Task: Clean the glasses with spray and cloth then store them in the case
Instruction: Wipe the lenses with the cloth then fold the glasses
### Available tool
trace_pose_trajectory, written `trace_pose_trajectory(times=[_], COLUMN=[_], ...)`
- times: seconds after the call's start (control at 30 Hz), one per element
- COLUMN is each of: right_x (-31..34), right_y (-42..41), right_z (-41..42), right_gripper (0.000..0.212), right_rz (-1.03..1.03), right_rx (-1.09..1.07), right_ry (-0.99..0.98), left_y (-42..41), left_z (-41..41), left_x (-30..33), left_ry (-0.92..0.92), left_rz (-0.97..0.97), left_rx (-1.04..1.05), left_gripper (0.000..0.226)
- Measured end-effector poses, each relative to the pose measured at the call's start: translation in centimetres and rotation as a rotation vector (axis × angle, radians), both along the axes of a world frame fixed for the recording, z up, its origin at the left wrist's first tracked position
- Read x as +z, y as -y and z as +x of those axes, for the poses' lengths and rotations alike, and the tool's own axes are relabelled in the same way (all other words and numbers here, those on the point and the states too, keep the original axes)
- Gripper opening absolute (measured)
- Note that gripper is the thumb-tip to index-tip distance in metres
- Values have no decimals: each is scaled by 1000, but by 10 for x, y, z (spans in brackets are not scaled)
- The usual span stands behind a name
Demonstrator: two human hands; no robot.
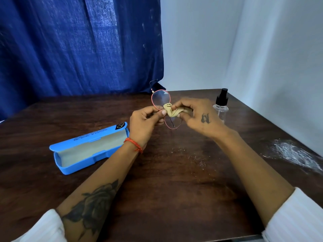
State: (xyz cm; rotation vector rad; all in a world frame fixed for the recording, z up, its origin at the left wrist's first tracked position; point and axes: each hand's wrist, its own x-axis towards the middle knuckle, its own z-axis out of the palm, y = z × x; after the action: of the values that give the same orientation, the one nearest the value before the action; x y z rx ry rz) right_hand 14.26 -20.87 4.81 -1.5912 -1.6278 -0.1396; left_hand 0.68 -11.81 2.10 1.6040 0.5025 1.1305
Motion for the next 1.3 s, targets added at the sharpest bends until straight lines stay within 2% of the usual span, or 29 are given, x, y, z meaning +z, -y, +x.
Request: trace_pose_trajectory(times=[0.13, 0.3, 0.43, 0.5, 0.6, 0.73, 0.8, 0.87, 0.93, 1.0, 1.13, 1.3], right_x=[2, 4, 5, 4, 7, 5, -2, -8, -10, -8, -4, 0], right_y=[1, 1, 0, 0, 2, -1, -4, -6, -7, -6, -3, -1], right_z=[0, -1, -2, -4, -5, -16, -34, -50, -56, -55, -46, -35], right_gripper=[25, 28, 28, 21, 25, 31, 29, 21, 23, 24, 22, 23], right_rz=[-26, -93, -169, -266, -414, -157, -121, -244, -320, -293, -202, -167], right_rx=[-22, -43, -103, -108, -107, -57, 53, 132, 136, 159, 266, 85], right_ry=[-94, -395, -734, -911, -1164, -1696, -1881, -1913, -1854, -1846, -1963, -1894], left_y=[1, 2, 3, 2, 2, 4, 5, 7, 8, 10, 12, 14], left_z=[2, 3, 2, 2, 1, 0, 2, 4, 6, 7, 7, 4], left_x=[-1, -1, 3, 2, 3, 7, 6, 4, 3, 3, 3, 6], left_ry=[25, 79, 136, 160, 196, 280, 295, 293, 277, 268, 249, 237], left_rz=[-3, -37, -115, -166, -232, -355, -383, -376, -327, -284, -261, -204], left_rx=[18, 50, 40, 48, 46, 57, 73, 83, 95, 105, 110, 119], left_gripper=[12, 8, 7, 6, 7, 8, 7, 7, 6, 8, 16, 14])
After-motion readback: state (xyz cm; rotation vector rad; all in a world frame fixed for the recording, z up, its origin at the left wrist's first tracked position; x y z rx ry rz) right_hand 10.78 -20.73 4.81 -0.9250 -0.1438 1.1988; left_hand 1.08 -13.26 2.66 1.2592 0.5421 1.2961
